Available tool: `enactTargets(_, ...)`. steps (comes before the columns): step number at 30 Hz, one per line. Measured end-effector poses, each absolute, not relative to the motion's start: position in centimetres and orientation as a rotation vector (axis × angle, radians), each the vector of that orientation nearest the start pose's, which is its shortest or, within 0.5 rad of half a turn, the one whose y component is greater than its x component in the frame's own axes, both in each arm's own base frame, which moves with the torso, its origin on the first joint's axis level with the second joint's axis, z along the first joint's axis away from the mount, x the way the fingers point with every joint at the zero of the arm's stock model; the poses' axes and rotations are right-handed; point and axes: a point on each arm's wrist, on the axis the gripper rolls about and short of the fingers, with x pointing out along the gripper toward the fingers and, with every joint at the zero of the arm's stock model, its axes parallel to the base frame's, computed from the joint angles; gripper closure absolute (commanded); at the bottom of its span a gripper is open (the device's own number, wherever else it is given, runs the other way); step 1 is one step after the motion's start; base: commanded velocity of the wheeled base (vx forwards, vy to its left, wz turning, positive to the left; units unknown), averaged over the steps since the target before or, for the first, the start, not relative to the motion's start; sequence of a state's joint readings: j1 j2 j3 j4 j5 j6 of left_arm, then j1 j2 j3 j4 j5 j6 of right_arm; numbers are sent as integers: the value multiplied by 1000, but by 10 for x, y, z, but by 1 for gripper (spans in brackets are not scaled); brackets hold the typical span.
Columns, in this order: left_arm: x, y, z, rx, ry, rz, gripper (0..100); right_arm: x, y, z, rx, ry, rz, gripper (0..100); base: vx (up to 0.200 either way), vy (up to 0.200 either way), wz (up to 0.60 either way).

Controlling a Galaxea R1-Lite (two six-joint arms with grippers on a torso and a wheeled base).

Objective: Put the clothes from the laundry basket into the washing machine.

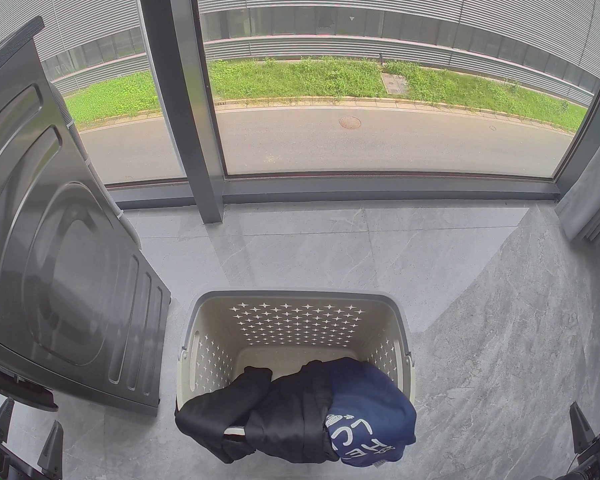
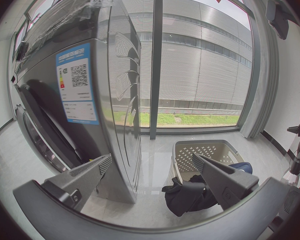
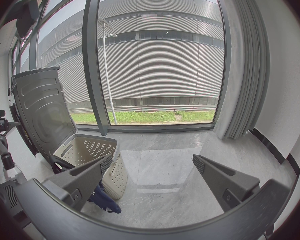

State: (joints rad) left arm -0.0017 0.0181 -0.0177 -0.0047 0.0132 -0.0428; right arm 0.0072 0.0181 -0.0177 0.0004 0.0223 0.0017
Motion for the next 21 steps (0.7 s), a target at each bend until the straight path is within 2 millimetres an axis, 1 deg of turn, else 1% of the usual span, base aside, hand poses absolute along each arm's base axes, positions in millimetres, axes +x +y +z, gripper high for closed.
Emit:
enactTargets(10,-23,0,81,-42,-4,11,0,-23,0,81,1,0,30,0,0,0,0)
enactTargets(16,-23,0,81,-42,-4,12,0,-23,0,81,1,0,30,0,200,0,0)
enactTargets(21,-23,0,81,-42,-4,12,0,-23,0,81,2,0,30,0,0,0,0)
